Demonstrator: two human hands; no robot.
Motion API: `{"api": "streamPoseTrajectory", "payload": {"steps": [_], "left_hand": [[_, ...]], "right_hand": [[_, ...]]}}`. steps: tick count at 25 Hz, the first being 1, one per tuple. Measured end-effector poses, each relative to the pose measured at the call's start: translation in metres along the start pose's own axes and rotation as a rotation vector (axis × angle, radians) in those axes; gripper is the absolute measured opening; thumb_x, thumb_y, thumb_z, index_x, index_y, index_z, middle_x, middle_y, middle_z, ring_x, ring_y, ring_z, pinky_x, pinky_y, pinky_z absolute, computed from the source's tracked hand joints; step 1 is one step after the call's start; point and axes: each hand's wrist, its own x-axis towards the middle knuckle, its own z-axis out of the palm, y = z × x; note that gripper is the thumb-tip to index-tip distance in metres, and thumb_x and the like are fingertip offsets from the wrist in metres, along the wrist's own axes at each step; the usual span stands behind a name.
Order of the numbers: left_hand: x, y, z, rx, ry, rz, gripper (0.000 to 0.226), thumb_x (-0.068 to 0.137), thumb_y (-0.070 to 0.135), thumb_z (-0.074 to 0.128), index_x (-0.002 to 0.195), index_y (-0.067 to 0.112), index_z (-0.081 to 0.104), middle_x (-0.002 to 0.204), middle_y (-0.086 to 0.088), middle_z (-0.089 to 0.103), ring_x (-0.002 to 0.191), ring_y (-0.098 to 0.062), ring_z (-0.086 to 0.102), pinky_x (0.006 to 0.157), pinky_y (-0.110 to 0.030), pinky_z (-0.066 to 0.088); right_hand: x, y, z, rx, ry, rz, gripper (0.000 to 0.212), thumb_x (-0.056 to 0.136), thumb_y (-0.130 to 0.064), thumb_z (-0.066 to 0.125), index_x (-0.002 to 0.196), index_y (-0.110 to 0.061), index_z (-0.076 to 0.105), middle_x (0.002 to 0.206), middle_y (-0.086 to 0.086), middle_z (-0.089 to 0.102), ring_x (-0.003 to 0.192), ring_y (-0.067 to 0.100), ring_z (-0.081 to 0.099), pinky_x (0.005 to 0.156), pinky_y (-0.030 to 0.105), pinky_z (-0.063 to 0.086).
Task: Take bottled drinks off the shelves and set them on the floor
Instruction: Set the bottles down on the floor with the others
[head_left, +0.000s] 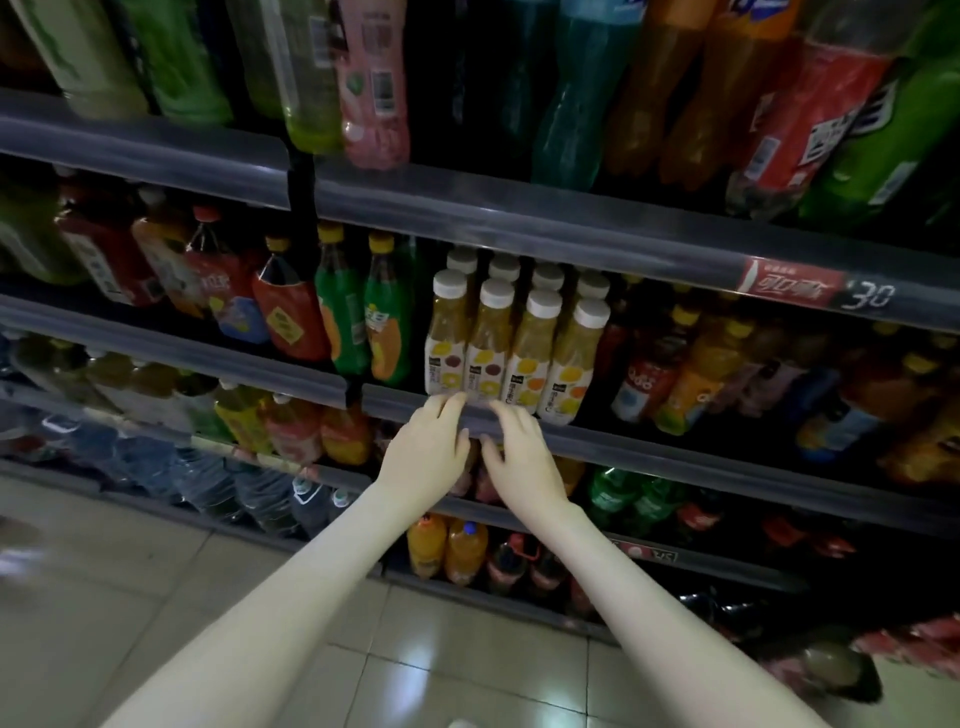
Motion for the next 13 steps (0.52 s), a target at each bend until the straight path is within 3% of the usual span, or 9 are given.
{"api": "streamPoseTrajectory", "payload": {"steps": [6,10,13], "left_hand": [[-0.027,-0.068,-0.019,0.067,-0.023,-0.216,0.050,0.098,0.026,0.043,0.145,0.018,0.030,0.142,-0.004,0.040,0.119,-0.023,0.049,0.082,-0.032,0.050],[-0.063,-0.154,-0.052,0.097,0.014,-0.379,0.050,0.098,0.026,0.042,0.145,0.016,0.031,0.141,-0.005,0.041,0.121,-0.024,0.048,0.090,-0.034,0.047],[-0.095,-0.222,-0.085,0.097,0.045,-0.501,0.051,0.097,0.026,0.043,0.145,0.017,0.030,0.142,-0.005,0.040,0.121,-0.025,0.048,0.087,-0.035,0.048]], "right_hand": [[0.025,-0.025,0.063,0.003,-0.175,-0.070,0.042,0.100,-0.022,0.045,0.142,-0.018,0.038,0.141,0.000,0.041,0.134,0.015,0.033,0.106,0.028,0.033],[0.043,-0.085,0.132,-0.018,-0.321,-0.180,0.042,0.101,-0.022,0.045,0.142,-0.016,0.037,0.140,0.002,0.041,0.132,0.017,0.033,0.104,0.028,0.033],[0.056,-0.141,0.194,-0.040,-0.393,-0.253,0.042,0.101,-0.020,0.045,0.142,-0.014,0.037,0.140,0.003,0.042,0.131,0.019,0.035,0.103,0.029,0.035]]}}
